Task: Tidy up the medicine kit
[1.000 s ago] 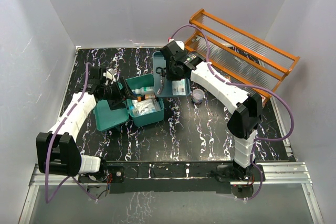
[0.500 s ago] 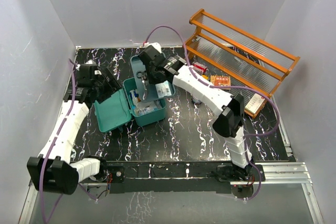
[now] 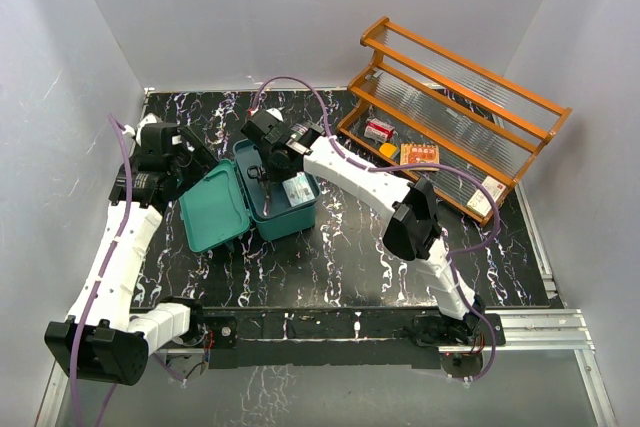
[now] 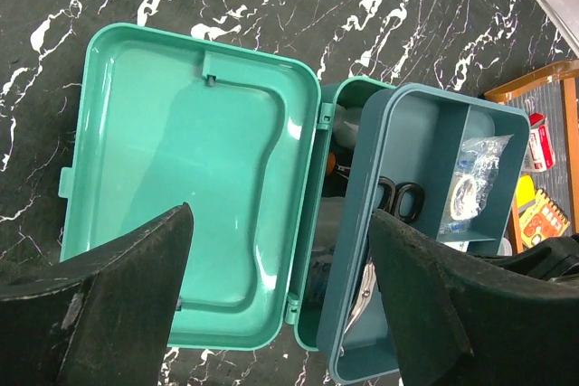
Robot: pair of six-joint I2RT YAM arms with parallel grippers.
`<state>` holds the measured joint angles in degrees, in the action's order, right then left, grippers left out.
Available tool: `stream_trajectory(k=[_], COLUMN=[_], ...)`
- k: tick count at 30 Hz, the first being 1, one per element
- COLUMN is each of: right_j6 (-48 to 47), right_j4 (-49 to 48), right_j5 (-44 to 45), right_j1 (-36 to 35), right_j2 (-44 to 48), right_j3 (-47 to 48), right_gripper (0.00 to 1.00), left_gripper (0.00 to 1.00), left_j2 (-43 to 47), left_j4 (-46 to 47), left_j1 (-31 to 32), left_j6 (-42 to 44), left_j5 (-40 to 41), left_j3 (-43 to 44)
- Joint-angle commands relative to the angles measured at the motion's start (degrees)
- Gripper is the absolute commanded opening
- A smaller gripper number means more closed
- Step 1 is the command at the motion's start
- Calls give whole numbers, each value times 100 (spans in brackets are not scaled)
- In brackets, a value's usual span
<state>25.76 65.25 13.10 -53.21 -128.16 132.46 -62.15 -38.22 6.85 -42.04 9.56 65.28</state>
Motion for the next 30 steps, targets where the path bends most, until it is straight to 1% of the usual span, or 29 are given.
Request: stream_trajectory(k=[1, 14, 23, 30], right_j6=[83, 184, 175, 134], right_j4=[-91, -6, -499, -581], right_j5=[-30, -24, -62, 25], right_j1=[-53, -65, -67, -62], right_j2=[-17, -232, -154, -179], right_j3=[403, 326, -13, -284], right_gripper=[0, 0, 0, 0], left_gripper=[78, 79, 80, 80], left_j2=[5, 3, 8, 13], left_j4=[-207, -283, -304, -327], left_j1=[-9, -13, -10, -8], left_j6=[-74, 12, 34, 38], left_j5=[35, 90, 98, 127], left_j3=[11, 22, 20, 37])
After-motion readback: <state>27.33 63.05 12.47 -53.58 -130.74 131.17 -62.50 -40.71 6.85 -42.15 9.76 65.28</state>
